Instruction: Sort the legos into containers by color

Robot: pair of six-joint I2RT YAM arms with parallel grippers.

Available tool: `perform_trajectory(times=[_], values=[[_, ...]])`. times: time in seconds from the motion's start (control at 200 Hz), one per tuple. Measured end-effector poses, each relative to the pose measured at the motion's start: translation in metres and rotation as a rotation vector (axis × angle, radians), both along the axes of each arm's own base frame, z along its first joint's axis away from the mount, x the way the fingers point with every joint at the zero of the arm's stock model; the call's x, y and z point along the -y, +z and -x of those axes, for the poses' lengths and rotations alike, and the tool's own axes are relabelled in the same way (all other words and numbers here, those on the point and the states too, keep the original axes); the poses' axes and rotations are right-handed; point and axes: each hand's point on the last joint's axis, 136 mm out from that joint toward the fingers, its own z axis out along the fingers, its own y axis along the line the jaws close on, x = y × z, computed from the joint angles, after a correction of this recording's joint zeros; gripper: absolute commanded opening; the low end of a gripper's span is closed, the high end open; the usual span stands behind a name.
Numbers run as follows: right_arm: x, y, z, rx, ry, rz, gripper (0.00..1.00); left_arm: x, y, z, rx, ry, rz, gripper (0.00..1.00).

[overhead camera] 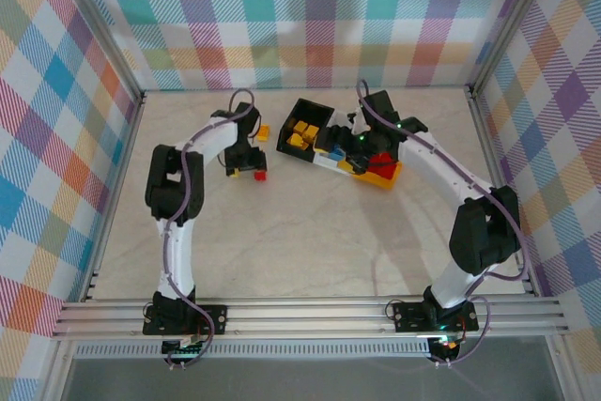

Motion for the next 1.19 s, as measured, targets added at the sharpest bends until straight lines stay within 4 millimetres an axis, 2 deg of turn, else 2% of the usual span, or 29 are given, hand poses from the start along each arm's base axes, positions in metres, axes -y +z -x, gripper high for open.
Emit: perform_trajectory(times=[0.105, 0.165, 0.21, 0.3, 0.395, 0.5, 0.595, 0.655, 0.725, 0.81, 0.91, 1.04, 1.195], values=[[-0.008, 0.0, 0.004, 0.013, 0.017, 0.011, 0.87, 0.006, 0.001, 0.048, -0.046, -0.037, 0.03, 0.72], [-0.014, -0.002, 0.009, 0.016, 0.032, 0.027, 0.86, 0.009, 0.007, 0.067, -0.057, -0.047, 0.055, 0.79], [-0.02, -0.004, 0.013, 0.013, 0.051, 0.048, 0.86, 0.012, 0.017, 0.074, -0.045, -0.049, 0.082, 0.81], [-0.038, -0.005, 0.015, 0.027, 0.098, 0.083, 0.86, 0.012, 0.046, 0.069, 0.028, -0.029, 0.134, 0.83], [-0.053, -0.015, 0.019, 0.023, 0.132, 0.119, 0.85, 0.0, 0.081, 0.057, 0.117, 0.023, 0.183, 0.83], [-0.063, -0.033, 0.028, -0.011, 0.171, 0.176, 0.85, -0.038, 0.112, 0.047, 0.207, 0.135, 0.195, 0.85], [-0.079, -0.047, 0.035, -0.048, 0.23, 0.231, 0.86, -0.079, 0.129, 0.048, 0.268, 0.241, 0.171, 0.88], [-0.093, -0.056, 0.036, -0.058, 0.285, 0.264, 0.88, -0.101, 0.132, 0.057, 0.284, 0.298, 0.153, 0.89], [-0.115, -0.069, 0.044, -0.041, 0.387, 0.3, 0.92, -0.116, 0.131, 0.073, 0.279, 0.338, 0.135, 0.9], [-0.142, -0.089, 0.061, 0.027, 0.559, 0.368, 0.95, -0.117, 0.129, 0.093, 0.262, 0.343, 0.13, 0.9], [-0.161, -0.112, 0.081, 0.114, 0.751, 0.463, 0.95, -0.117, 0.128, 0.108, 0.255, 0.345, 0.128, 0.9], [-0.167, -0.136, 0.097, 0.175, 0.918, 0.543, 0.95, -0.117, 0.132, 0.116, 0.265, 0.342, 0.129, 0.9], [-0.167, -0.139, 0.092, 0.221, 0.983, 0.565, 0.96, -0.117, 0.13, 0.121, 0.254, 0.342, 0.127, 0.9]])
